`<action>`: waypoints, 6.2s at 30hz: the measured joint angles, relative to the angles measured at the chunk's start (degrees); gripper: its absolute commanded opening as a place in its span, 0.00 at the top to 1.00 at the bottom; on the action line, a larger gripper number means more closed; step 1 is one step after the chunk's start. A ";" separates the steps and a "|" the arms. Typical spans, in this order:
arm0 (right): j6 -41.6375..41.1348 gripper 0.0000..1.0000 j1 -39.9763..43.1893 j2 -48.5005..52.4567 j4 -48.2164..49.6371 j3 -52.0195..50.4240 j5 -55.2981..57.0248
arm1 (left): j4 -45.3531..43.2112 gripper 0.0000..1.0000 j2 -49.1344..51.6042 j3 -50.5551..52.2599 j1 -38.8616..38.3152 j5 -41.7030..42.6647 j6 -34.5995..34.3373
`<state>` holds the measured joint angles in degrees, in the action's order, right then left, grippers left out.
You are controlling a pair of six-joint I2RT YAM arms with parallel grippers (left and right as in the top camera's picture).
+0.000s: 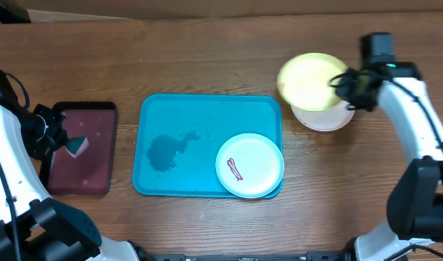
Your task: Clean dirty plates on tray and stack at the side
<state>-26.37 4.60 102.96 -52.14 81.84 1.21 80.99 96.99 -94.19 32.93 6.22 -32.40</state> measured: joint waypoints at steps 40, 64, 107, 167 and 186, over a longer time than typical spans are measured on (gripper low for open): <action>7.93 0.37 -27.34 0.07 -8.46 -9.64 -8.87 | -0.39 0.96 0.00 0.00 -1.07 -0.44 0.87; 6.88 0.66 -29.35 0.09 -3.45 -15.02 -6.40 | -0.42 0.96 0.00 0.00 -1.07 -0.42 1.09; -4.09 0.96 -37.92 1.36 16.65 -15.39 -15.21 | -2.60 0.96 0.00 0.00 -5.92 13.22 12.04; -1.03 0.96 -38.03 10.91 13.62 -8.35 -12.87 | -32.89 0.96 0.42 22.97 -41.55 16.81 11.21; -1.73 0.95 -38.03 10.99 14.05 -8.35 -12.87 | -45.07 0.96 11.89 27.54 -48.98 14.58 0.76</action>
<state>-28.10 -33.43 113.95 -38.09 73.49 -11.66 35.92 108.88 -66.65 -16.05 20.80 -31.64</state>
